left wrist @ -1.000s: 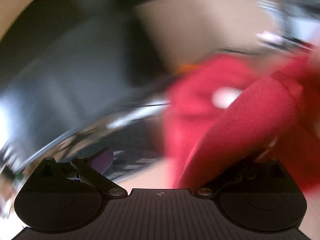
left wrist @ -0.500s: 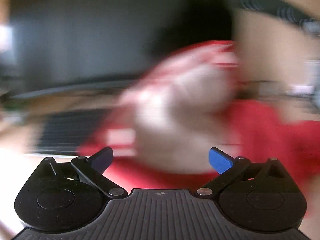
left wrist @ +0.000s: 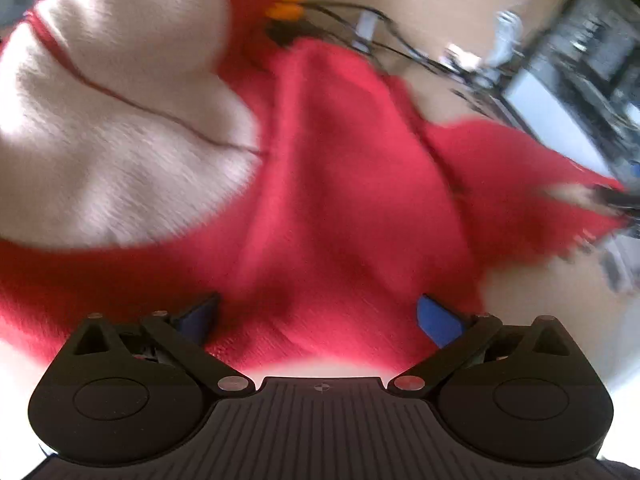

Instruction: Fold clothes

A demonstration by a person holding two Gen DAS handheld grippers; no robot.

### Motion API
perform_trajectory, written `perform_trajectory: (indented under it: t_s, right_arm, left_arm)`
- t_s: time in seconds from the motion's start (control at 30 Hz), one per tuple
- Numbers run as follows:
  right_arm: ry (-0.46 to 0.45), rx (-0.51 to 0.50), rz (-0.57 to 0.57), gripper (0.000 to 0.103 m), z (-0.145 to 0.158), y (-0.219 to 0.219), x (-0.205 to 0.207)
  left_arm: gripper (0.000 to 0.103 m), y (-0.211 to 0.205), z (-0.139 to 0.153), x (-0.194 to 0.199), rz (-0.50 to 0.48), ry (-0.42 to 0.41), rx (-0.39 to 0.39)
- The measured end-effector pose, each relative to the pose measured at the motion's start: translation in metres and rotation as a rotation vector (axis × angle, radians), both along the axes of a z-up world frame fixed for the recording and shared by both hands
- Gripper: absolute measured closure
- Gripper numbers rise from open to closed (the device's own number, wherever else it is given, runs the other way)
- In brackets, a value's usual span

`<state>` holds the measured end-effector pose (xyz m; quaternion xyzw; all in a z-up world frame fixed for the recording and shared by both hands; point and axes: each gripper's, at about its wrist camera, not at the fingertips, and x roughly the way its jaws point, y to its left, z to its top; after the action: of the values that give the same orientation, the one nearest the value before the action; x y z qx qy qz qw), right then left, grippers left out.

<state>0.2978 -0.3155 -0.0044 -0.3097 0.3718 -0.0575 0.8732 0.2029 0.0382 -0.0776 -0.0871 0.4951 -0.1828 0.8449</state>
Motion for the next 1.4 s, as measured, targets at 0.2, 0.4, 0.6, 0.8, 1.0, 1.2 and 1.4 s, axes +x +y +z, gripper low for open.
perform_trajectory:
  t_s: [0.2,0.4,0.6,0.8,1.0,1.2,1.4]
  right_arm:
    - [-0.028,-0.152,-0.064,0.000,-0.014,-0.011,0.036]
    - [-0.310,-0.249,0.010,0.000,0.047,0.021,0.048]
    - [-0.660,-0.238,0.267,0.000,0.170,0.113,0.010]
    - [-1.044,-0.063,0.436,0.000,0.290,0.132,-0.057]
    - [-0.796,-0.117,0.419,0.000,0.258,0.157,0.019]
    - [-0.598,-0.188,0.510,0.000,0.187,0.166,0.049]
    - [-0.443,-0.084,0.537,0.000,0.168,0.151,0.055]
  left_arm:
    - [0.000,-0.021,0.016,-0.025,-0.198,0.044,-0.189]
    - [0.000,0.018,0.004,-0.007,0.006,0.001,-0.048]
    - [0.000,0.019,-0.008,-0.031,0.028,0.030,-0.145]
    - [0.000,-0.059,0.018,-0.062,-0.199,-0.050,-0.305]
    - [0.000,-0.048,0.063,-0.087,-0.221,-0.280,-0.292]
    - [0.000,-0.030,0.049,-0.052,-0.038,-0.235,-0.208]
    - [0.000,-0.015,0.025,-0.017,0.084,-0.203,-0.074]
